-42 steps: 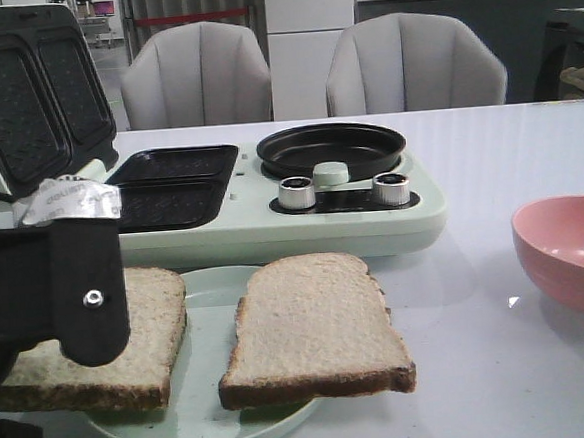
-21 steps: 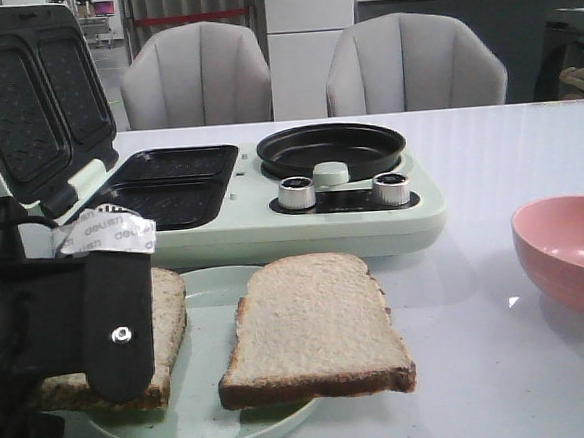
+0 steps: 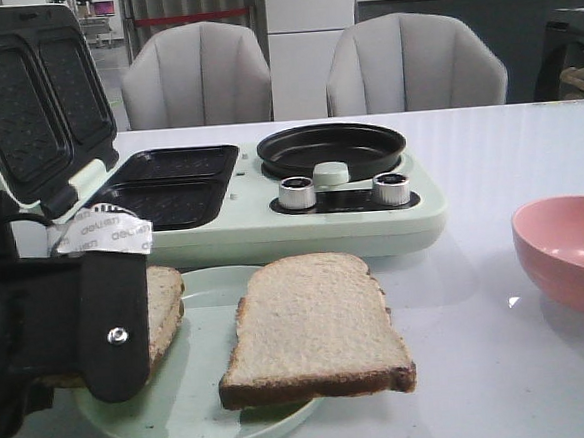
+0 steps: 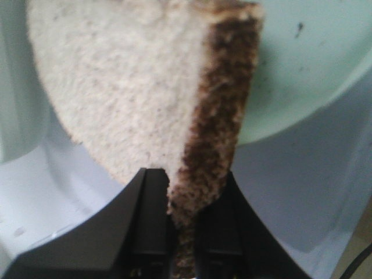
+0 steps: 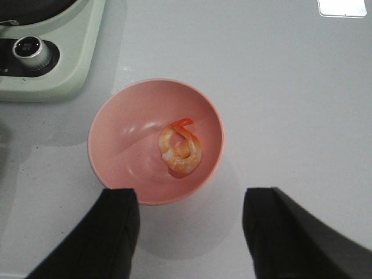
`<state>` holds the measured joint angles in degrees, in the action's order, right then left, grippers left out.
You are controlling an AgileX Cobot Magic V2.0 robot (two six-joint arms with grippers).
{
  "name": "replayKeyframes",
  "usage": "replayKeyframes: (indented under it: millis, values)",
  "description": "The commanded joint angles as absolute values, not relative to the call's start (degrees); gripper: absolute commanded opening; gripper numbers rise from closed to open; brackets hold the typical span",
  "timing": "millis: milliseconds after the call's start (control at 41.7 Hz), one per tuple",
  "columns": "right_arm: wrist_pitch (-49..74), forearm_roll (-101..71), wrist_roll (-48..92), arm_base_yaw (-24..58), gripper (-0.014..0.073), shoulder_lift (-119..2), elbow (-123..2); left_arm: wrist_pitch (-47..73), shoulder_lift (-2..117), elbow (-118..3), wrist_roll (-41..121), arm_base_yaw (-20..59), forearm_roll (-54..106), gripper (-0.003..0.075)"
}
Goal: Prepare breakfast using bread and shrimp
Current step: 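Lower the left gripper and grasp the bread slice nearest it, then lift the bread slice with the left gripper onto the press plate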
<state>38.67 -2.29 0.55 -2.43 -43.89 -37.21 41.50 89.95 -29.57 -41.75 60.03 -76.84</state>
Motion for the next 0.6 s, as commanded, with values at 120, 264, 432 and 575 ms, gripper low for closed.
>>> replayKeyframes:
  millis: [120,264,432,575]
  values:
    - [35.2,-1.9,1.1,-2.3,0.0507,-44.0,-38.9,56.0,85.3,-31.1,-42.6,67.4,-78.9,0.0099]
    - [35.2,-1.9,1.1,-2.3,0.0507,-44.0,-38.9,60.0,80.3,-31.1,-42.6,71.5,-83.8,0.0099]
    - [35.2,-1.9,1.1,-2.3,0.0507,-44.0,-38.9,68.3,75.3,-31.2,-42.6,72.4,-93.0,0.0099]
    - [35.2,-1.9,1.1,-2.3,0.0507,-44.0,-38.9,68.7,73.0,-32.8,-42.6,70.5,-99.7,0.0099]
